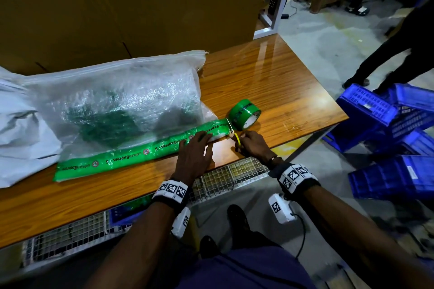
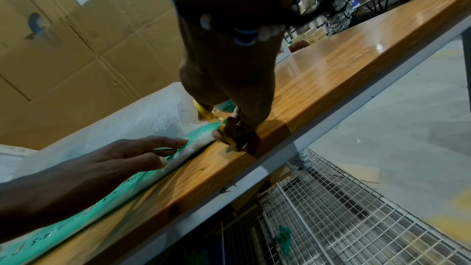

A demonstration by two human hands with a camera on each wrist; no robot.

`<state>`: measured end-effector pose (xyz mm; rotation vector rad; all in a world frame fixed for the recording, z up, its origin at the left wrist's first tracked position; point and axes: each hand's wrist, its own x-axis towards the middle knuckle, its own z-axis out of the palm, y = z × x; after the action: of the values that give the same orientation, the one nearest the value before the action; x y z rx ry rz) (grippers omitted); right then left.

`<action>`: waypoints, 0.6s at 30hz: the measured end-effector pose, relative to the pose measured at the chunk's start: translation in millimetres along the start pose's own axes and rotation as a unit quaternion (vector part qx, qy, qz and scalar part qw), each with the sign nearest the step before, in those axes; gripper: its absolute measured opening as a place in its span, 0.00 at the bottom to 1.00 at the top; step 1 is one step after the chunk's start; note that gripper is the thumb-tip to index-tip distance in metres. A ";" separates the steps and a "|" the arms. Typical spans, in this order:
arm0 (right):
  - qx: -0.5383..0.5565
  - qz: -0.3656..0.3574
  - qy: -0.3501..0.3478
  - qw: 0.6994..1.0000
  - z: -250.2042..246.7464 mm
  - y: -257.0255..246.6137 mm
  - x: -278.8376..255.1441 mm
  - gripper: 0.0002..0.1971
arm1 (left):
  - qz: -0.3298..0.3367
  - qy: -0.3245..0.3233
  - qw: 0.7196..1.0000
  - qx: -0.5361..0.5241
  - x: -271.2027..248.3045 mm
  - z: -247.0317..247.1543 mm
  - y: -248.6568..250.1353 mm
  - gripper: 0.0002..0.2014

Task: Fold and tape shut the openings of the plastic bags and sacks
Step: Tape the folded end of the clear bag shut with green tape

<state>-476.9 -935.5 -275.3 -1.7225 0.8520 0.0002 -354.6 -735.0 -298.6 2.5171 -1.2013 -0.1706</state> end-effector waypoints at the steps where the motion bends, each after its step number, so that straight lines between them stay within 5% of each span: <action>1: 0.004 -0.001 -0.006 1.000 -0.1 -2.7 -0.4 0.17 | 0.000 -0.001 1.000 0.000 -0.3 0.1 -0.1 0.21; 6: -0.001 -0.015 -0.013 1.000 -6.2 -2.8 0.7 0.21 | -0.001 -0.003 1.000 -0.006 -1.6 0.8 -0.6 0.21; 9: -0.019 -0.018 -0.017 1.000 -9.6 2.7 3.2 0.14 | -0.002 -0.001 1.000 -0.006 -2.3 3.4 -1.4 0.22; 18: -0.059 -0.038 0.001 0.998 -6.2 -10.9 -1.3 0.24 | -0.004 0.003 1.000 -0.005 -1.8 1.7 -1.0 0.21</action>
<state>-474.6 -939.2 -263.4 -1.8640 0.8003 -0.0018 -355.4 -733.5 -300.6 2.5123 -1.1854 -0.1702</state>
